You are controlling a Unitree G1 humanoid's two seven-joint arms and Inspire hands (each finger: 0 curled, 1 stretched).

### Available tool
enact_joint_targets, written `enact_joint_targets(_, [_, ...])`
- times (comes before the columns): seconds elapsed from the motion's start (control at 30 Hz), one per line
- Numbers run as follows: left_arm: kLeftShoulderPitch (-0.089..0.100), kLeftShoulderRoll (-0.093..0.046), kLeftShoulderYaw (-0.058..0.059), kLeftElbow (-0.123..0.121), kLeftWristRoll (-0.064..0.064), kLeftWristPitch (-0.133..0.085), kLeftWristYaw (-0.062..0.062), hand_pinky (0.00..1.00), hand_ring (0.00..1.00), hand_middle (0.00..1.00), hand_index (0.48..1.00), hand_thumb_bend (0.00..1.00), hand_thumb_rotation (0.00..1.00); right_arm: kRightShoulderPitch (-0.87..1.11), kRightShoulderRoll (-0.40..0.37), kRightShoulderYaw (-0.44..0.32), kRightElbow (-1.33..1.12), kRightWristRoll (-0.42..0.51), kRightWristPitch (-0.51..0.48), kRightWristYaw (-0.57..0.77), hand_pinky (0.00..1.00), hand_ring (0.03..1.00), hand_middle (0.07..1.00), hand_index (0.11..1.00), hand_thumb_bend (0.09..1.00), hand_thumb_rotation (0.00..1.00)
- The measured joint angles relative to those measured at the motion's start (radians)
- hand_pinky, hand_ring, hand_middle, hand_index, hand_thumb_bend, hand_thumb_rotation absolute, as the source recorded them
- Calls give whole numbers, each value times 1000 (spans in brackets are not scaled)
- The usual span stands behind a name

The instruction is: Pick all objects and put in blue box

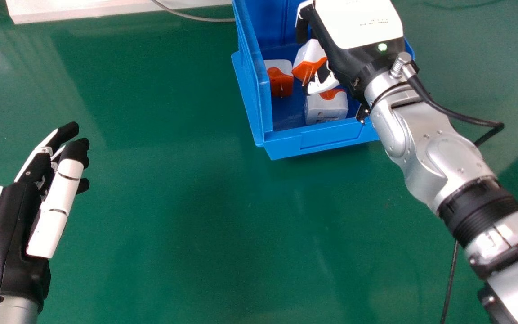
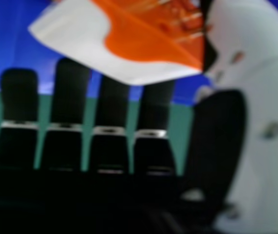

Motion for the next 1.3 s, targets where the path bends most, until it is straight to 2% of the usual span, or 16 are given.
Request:
enact_joint_targets(0.27, [22,-1,0,-26,-1,0,-2,812,864,871,884,596,887,-107,17,44,172,3,-1,-20,338,446,494,457,499,0])
enact_joint_targets(0.47, [38,-5,0,-29,-2,-3,-7,814,863,872,885,596,891,-169,33,77,272,4,-12,-52,342,442,498,443,500,0])
enact_joint_targets(0.53, [44,-6,0,-29,-2,-10,-8,814,863,872,885,596,891,-173,36,80,286,6,-20,-61,342,442,498,443,500,0])
enact_joint_targets(0.63, [48,-7,0,-29,-2,-18,-8,813,862,870,883,595,894,-173,44,80,307,18,-22,-67,343,441,503,445,500,0])
enact_joint_targets(0.8, [47,-9,-3,-30,-2,-20,-8,811,861,869,882,594,896,-173,51,61,304,80,-11,-39,341,446,524,466,497,0])
enact_joint_targets(0.83, [47,-9,-3,-30,-2,-20,-8,810,860,868,881,594,896,-173,51,58,298,91,-1,-21,435,552,619,568,511,37])
enact_joint_targets(0.87, [47,-9,-4,-30,-2,-20,-8,810,860,868,881,594,896,-173,51,58,295,93,8,-6,435,552,619,568,511,37])
enact_joint_targets(0.9, [46,-9,-5,-30,-2,-20,-8,809,859,868,880,595,897,-173,50,60,294,92,16,3,512,640,696,655,519,85])
enact_joint_targets(0.93, [44,-9,-6,-30,-2,-20,-8,809,859,868,880,595,897,-172,49,64,293,89,25,7,512,640,696,655,519,85])
enact_joint_targets(1.0, [40,-9,-9,-30,-1,-20,-8,806,857,866,878,597,897,-168,40,82,280,74,42,7,634,770,805,779,525,218])
enact_joint_targets(1.03, [37,-9,-10,-29,-1,-20,-8,806,857,866,878,597,897,-167,36,90,272,69,50,7,634,770,805,779,525,218])
enact_joint_targets(1.07, [33,-9,-11,-29,-1,-20,-8,804,856,865,877,598,897,-167,32,96,268,67,52,7,688,816,844,823,524,286])
enact_joint_targets(1.1, [28,-9,-12,-29,-1,-20,-8,804,856,865,877,598,897,-165,29,105,263,66,57,6,688,816,844,823,524,286])
enact_joint_targets(1.27, [10,-8,-12,-23,2,-19,-5,796,852,861,872,601,891,-156,21,133,254,44,66,1,891,952,960,954,528,628])
enact_joint_targets(1.3, [8,-8,-12,-21,2,-19,-4,796,851,861,872,601,891,-156,20,135,254,45,66,0,906,962,968,963,530,657])
